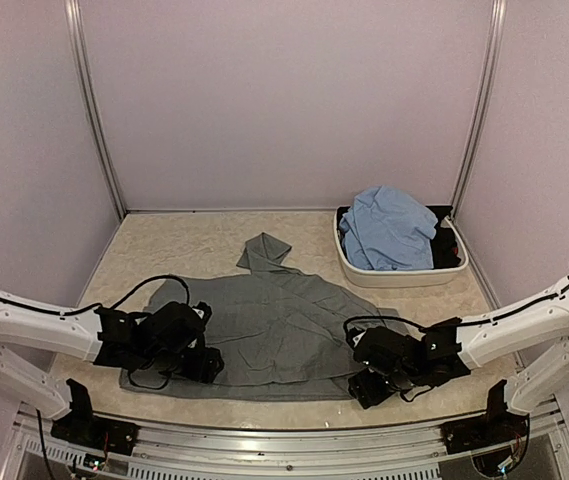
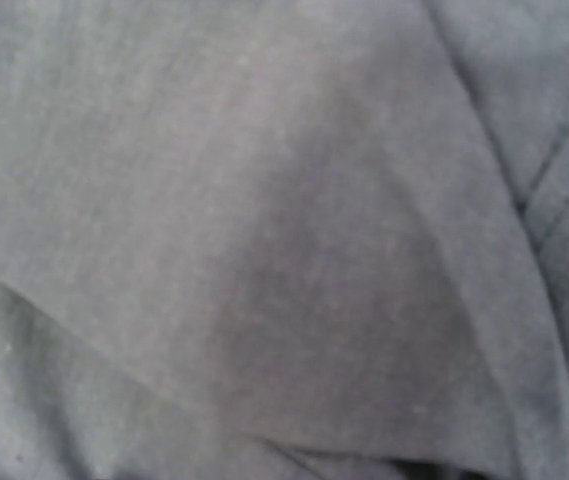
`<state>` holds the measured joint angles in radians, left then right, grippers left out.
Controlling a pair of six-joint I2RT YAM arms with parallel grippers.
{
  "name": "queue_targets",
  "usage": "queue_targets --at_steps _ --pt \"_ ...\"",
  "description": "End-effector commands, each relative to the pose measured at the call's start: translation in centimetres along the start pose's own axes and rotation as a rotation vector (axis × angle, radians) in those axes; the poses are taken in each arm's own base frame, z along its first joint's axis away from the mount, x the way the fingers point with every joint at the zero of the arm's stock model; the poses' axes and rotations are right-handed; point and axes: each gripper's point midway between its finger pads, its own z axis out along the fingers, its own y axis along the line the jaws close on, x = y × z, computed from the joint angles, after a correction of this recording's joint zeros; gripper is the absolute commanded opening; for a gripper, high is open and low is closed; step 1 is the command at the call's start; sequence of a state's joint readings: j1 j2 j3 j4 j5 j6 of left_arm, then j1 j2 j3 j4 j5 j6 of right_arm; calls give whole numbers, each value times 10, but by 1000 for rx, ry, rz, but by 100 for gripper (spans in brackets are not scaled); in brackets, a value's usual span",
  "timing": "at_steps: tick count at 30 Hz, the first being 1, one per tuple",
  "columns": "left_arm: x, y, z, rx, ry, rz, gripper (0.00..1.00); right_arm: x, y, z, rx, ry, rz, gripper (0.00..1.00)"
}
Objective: Fold and stack the long sleeve shirts
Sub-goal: Move the 1/3-folded shirt to the center of the board.
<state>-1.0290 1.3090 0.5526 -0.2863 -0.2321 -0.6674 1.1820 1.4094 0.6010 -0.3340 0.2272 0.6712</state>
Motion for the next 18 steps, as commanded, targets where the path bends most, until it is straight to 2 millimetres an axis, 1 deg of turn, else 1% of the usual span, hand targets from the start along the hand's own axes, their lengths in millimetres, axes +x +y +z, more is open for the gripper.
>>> queue_targets --at_steps 1,3,5,7,8,9,10,12,14,16,18 --pt "-7 -1 -17 -15 -40 54 76 44 -22 -5 165 113 16 74" --pt "-3 1 -18 -24 -30 52 77 52 -18 -5 144 140 31 74" --pt "-2 -2 -18 -18 -23 50 77 63 -20 -6 164 180 43 74" --pt "-8 -8 -19 -7 -35 49 77 64 -20 -14 189 181 30 75" --pt "-13 -12 -20 3 -50 49 77 59 -17 -19 183 167 30 75" --pt "-21 -16 -22 15 -72 49 78 52 -13 -23 163 142 32 76" --pt "-29 -22 -25 35 -94 45 80 39 -7 -30 132 96 35 77" --pt "-46 -32 -27 97 -129 28 84 8 4 -46 60 -18 56 80" --pt "-62 -34 -26 160 -149 -7 85 -27 9 -65 -34 -137 88 82" --pt "-77 -28 -23 193 -154 -44 84 -58 2 -77 -90 -232 125 83" --pt "-88 -17 -16 180 -154 -65 84 -84 -15 -85 -88 -295 144 83"
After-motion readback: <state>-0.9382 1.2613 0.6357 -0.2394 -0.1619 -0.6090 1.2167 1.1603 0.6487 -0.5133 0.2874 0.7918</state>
